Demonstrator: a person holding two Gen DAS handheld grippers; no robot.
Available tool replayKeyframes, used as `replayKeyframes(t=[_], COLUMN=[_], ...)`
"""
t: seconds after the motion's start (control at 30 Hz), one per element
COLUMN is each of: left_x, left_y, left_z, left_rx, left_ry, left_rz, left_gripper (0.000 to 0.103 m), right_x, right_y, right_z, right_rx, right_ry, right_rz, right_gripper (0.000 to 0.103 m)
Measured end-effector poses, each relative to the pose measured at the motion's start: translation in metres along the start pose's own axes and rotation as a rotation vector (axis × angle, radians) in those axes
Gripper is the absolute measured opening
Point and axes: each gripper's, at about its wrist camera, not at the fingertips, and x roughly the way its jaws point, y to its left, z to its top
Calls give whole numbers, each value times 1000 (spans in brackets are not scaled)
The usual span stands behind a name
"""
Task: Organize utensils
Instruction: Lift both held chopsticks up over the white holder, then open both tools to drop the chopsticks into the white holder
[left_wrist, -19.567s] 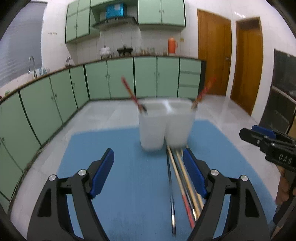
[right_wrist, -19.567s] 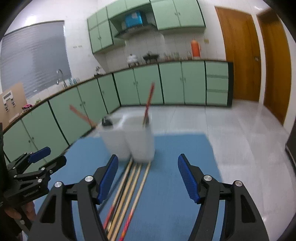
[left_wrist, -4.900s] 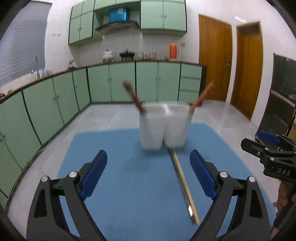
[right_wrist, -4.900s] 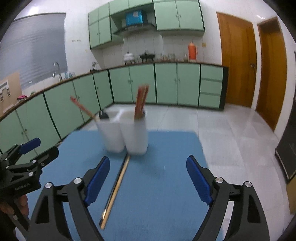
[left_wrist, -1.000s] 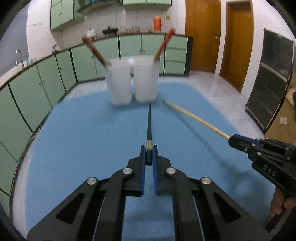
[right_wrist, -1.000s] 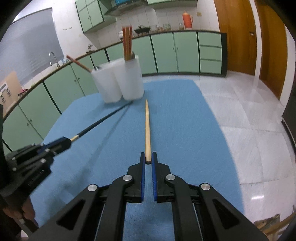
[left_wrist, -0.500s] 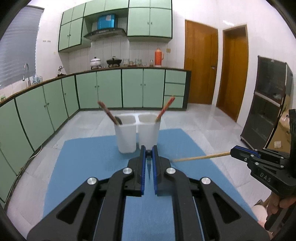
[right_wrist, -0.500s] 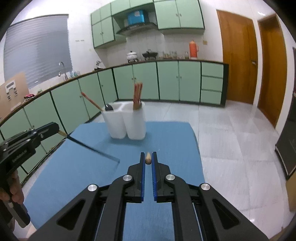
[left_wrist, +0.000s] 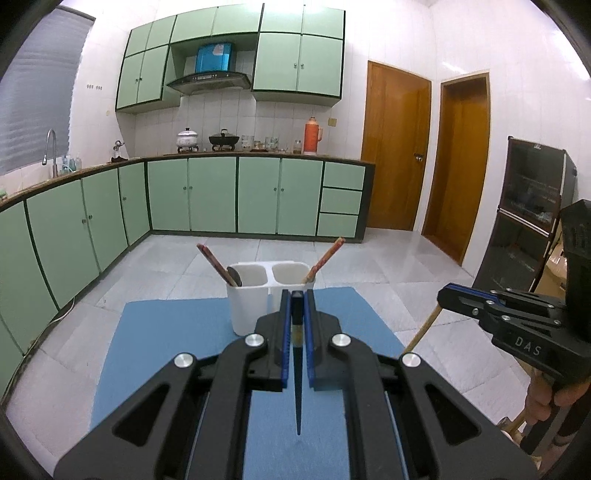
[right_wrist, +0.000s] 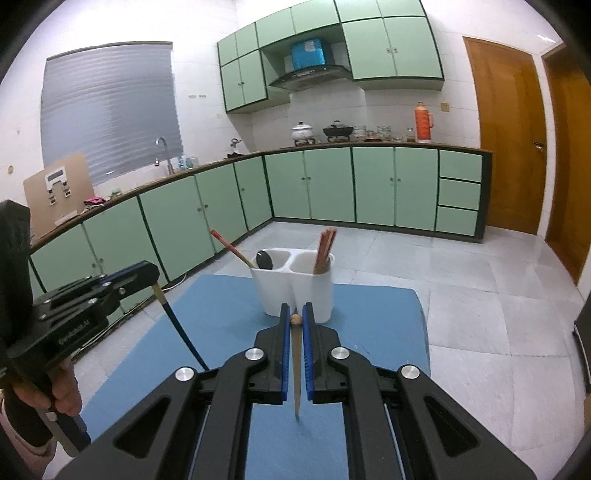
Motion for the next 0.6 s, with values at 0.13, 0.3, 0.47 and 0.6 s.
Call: replayKeyframes(t=[0.13,0.3,0.47,0.6], left_x=[-1,1,5,13], left_y=[3,3,5,5], left_z=[8,23,43,64], left_rx=[-2,-5,-9,-8], left_ry=[-24,-59,-109,-156], left_rz=[-1,3,8,23], left_gripper=[6,6,6,6], right_x=[0,4,8,14], right_y=[5,6,10,11], right_z=[9,27,55,82], right_rx=[-14,-29,-33,-24], right_ry=[-11,-37,-89,-139], right_rz=[8,19,34,50], right_gripper=[6,6,6,6])
